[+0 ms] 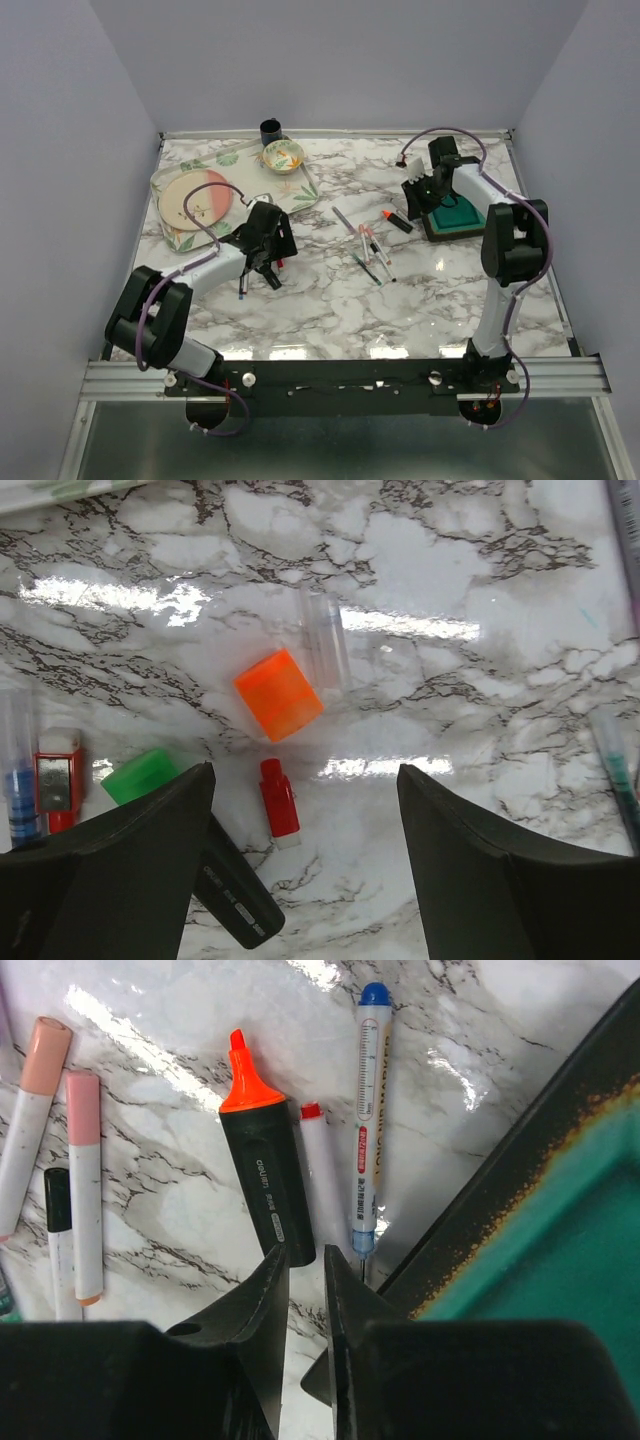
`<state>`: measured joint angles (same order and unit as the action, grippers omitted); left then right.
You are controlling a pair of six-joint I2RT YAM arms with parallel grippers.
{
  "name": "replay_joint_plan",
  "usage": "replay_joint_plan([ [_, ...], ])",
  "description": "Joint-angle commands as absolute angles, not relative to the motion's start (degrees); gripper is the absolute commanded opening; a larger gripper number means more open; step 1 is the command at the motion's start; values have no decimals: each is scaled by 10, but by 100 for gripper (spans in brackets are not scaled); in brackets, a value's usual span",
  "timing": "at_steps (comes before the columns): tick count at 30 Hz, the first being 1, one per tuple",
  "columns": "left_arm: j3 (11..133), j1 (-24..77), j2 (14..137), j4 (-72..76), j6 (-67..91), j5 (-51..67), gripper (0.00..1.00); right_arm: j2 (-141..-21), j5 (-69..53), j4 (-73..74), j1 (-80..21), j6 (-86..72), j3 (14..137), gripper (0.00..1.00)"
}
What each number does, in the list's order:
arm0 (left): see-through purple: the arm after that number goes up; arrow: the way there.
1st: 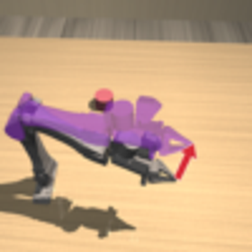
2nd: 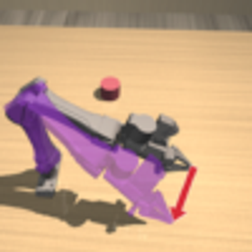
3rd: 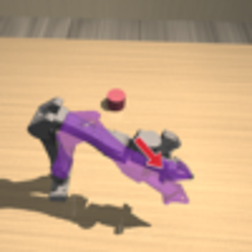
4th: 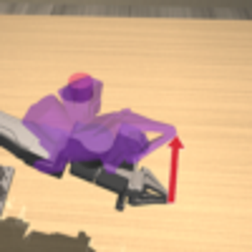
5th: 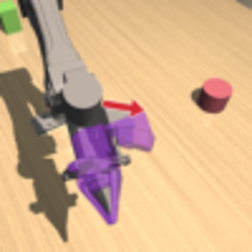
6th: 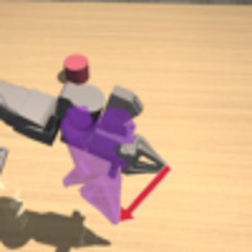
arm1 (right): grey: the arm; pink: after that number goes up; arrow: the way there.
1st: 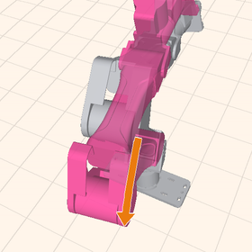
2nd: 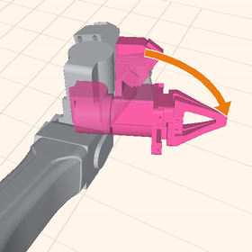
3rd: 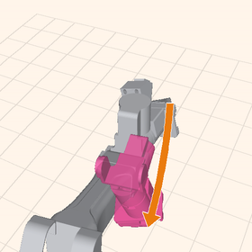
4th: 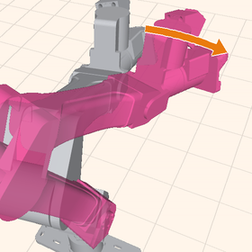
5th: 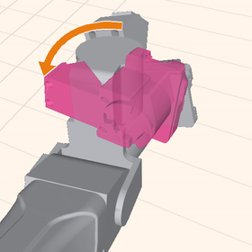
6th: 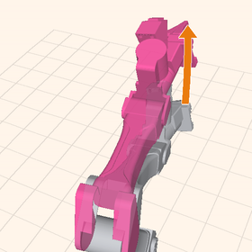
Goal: Open the pen caps
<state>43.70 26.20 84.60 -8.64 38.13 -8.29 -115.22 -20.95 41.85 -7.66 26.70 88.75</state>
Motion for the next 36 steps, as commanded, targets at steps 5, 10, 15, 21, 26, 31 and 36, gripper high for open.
replay_joint_plan([
  [5,448,252,743,-111,367,-33,88,-1193,-160,449,-95,287,921,29],
  [10,447,250,674,-124,349,-12,92,-1150,-160,440,-96,292,902,32],
  [15,422,245,583,-131,328,-1,99,-1065,-289,448,-98,327,856,40],
  [21,378,226,491,-149,351,30,99,-996,-333,411,-159,301,795,47],
  [26,345,225,435,-154,370,37,99,-1015,-170,331,-246,205,773,56],
  [31,323,226,399,-149,381,37,99,-1066,-135,342,-287,171,812,54],
  [36,322,226,393,-153,380,26,99,-1101,-76,337,-310,147,823,53],
])
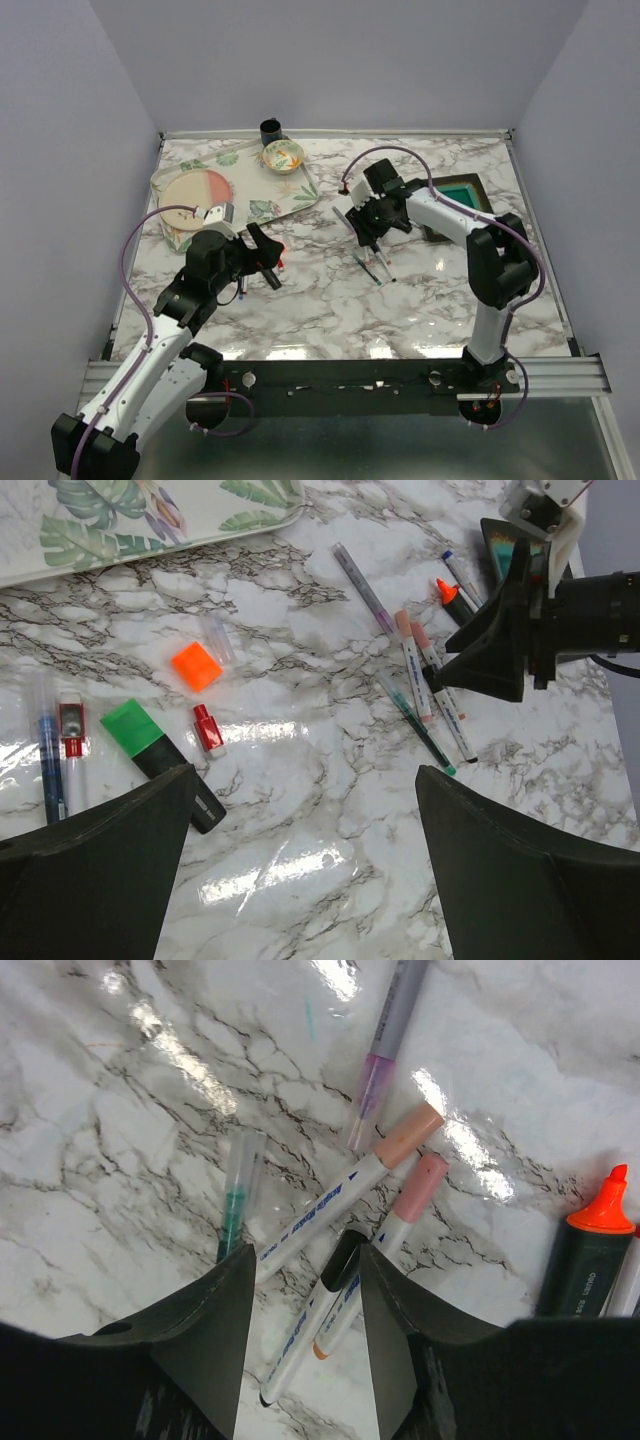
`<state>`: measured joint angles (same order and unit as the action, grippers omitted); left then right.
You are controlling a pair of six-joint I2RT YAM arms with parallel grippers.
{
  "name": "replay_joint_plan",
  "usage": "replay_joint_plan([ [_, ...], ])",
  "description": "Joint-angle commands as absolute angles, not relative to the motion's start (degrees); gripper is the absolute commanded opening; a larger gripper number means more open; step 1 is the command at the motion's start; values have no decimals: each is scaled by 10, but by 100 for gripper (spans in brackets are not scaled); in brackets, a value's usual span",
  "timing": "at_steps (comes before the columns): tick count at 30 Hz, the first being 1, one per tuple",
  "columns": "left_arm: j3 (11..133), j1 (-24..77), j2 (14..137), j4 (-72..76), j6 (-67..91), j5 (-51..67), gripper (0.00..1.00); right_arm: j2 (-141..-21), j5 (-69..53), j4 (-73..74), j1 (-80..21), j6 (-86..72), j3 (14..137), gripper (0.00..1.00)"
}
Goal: Open the pen caps
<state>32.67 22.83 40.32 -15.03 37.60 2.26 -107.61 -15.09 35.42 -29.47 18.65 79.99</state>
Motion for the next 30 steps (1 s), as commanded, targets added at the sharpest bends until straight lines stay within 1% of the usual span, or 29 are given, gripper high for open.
replay_joint_plan([
  [1,320,226,392,-153,381,25,99,-1113,-69,336,-311,145,824,53],
  [8,308,226,395,-142,381,25,99,-1145,-66,332,-312,133,828,52],
  [16,305,226,393,-142,381,25,99,-1167,-73,335,-314,113,834,45],
  [20,304,226,394,-141,383,25,99,-1176,-50,336,-314,109,835,42],
  [21,304,226,393,-141,383,25,99,-1176,-47,335,-314,109,834,37],
  [24,305,226,391,-141,384,25,99,-1178,-44,335,-314,105,833,35],
  [25,305,226,391,-141,384,25,99,-1178,-44,335,-314,103,833,32],
  [26,305,226,391,-141,385,26,99,-1177,-43,334,-314,100,832,31],
  [27,305,226,392,-141,387,28,99,-1176,-43,332,-314,95,832,27],
  [29,305,226,392,-141,386,30,99,-1173,-47,331,-313,91,833,25],
  [30,305,226,390,-141,387,32,99,-1172,-47,330,-314,86,833,21],
])
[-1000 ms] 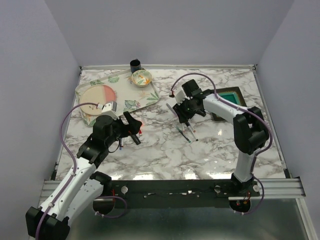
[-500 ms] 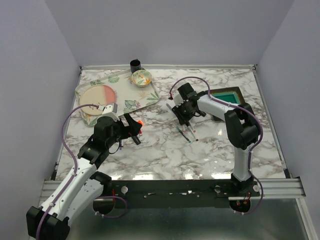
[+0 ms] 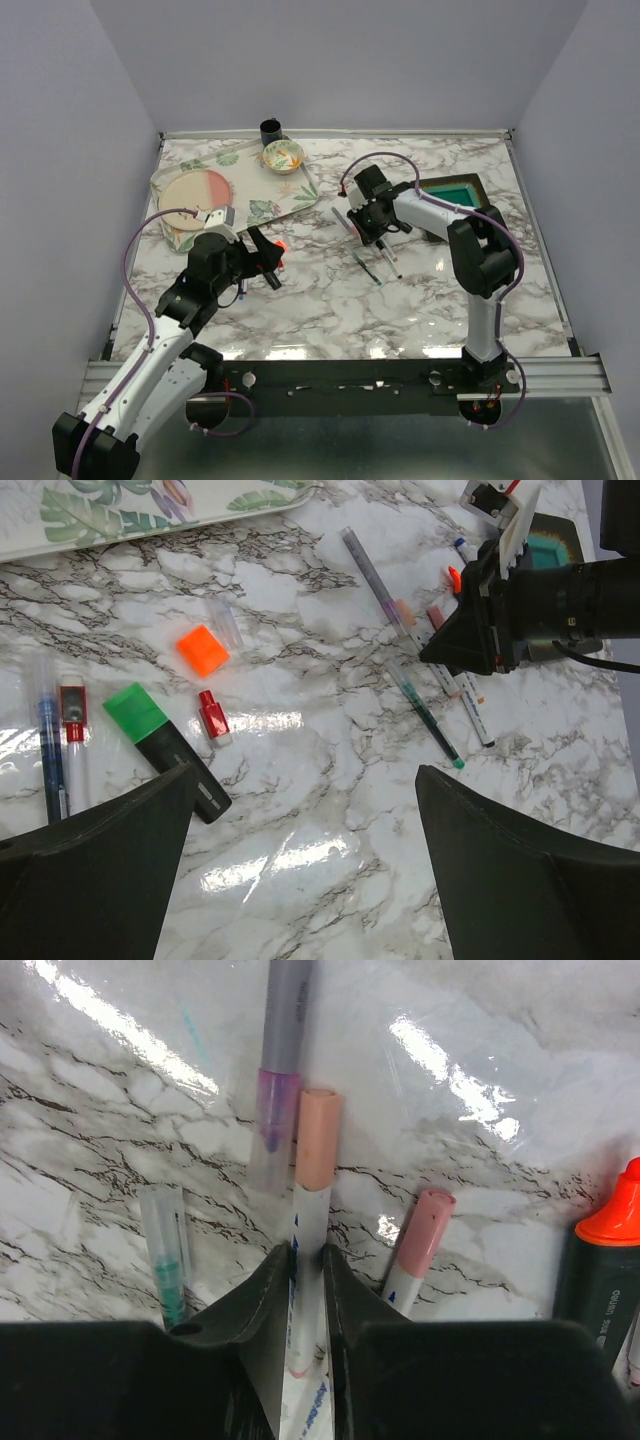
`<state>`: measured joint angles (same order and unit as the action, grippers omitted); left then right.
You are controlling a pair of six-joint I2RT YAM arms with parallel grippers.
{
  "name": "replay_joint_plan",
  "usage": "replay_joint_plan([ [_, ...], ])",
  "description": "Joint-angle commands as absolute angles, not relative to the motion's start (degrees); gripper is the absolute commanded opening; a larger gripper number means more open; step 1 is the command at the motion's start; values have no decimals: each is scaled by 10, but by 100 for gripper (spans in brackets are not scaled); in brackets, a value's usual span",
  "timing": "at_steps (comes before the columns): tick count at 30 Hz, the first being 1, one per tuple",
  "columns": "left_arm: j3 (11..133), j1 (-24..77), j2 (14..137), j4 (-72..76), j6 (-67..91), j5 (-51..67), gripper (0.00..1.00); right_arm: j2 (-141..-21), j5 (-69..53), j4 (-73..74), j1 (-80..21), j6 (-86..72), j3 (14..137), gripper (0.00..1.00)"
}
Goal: Open the pen caps
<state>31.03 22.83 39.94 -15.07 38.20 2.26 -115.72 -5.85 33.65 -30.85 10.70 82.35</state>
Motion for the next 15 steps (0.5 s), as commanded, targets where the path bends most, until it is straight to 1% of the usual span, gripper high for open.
replay_joint_plan([
  [1,305,226,390,-140,388,33,99,-1172,-50,330,-314,84,834,18],
  [5,304,226,392,-134,393,45,99,-1165,-65,329,-313,76,836,12],
  [6,303,226,393,-132,395,47,99,-1159,-69,328,-313,74,836,8],
  [7,301,226,395,-129,397,55,99,-1155,-74,326,-313,71,836,7],
  [9,298,226,397,-118,405,65,99,-1146,-93,325,-312,64,835,0],
  [15,273,226,429,-49,450,118,99,-1086,-152,315,-299,54,821,1],
])
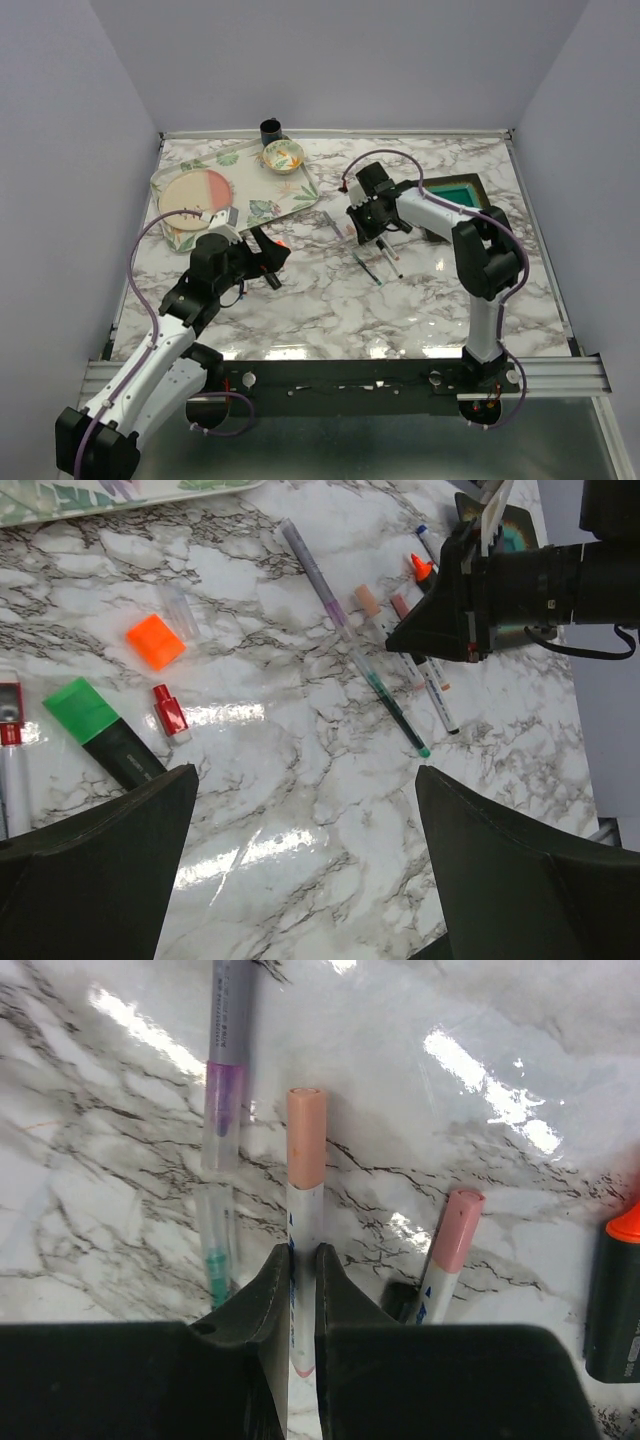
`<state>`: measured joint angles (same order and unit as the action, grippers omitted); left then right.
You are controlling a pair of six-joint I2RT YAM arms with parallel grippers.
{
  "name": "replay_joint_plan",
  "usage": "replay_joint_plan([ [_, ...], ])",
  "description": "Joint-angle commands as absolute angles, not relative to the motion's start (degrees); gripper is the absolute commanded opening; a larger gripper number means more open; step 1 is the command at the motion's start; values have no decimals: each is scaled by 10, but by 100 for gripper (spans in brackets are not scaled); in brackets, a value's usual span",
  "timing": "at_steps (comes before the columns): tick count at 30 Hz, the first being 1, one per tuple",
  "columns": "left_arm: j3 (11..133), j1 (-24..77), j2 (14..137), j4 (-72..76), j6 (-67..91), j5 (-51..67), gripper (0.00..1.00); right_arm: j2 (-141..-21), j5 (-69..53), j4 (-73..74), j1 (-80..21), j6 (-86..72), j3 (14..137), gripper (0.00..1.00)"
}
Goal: Open the pen caps
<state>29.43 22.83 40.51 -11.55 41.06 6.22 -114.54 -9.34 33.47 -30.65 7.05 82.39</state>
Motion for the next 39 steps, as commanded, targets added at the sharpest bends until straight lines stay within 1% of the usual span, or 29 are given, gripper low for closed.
replay_joint_plan([
  [1,262,226,437,-34,457,124,99,-1076,-161,313,-296,54,819,1],
  [5,235,226,487,83,505,153,99,-1028,-238,315,-283,75,797,1],
  [9,226,226,567,188,549,167,96,-1019,-400,340,-282,139,786,1],
  [12,236,226,624,238,576,163,94,-1025,-472,370,-282,170,788,0],
  [16,248,239,682,308,619,162,90,-1021,-535,374,-282,182,783,0],
  [24,270,289,761,387,661,113,89,-1020,-563,380,-283,184,786,0],
  [26,272,297,766,412,671,104,88,-1021,-563,382,-282,184,787,0],
  [33,293,321,773,421,671,85,85,-1025,-563,379,-282,174,788,1],
  [37,284,325,766,432,671,85,76,-1022,-555,369,-281,164,786,0],
  [39,277,326,748,420,673,74,74,-1022,-555,365,-280,155,784,0],
])
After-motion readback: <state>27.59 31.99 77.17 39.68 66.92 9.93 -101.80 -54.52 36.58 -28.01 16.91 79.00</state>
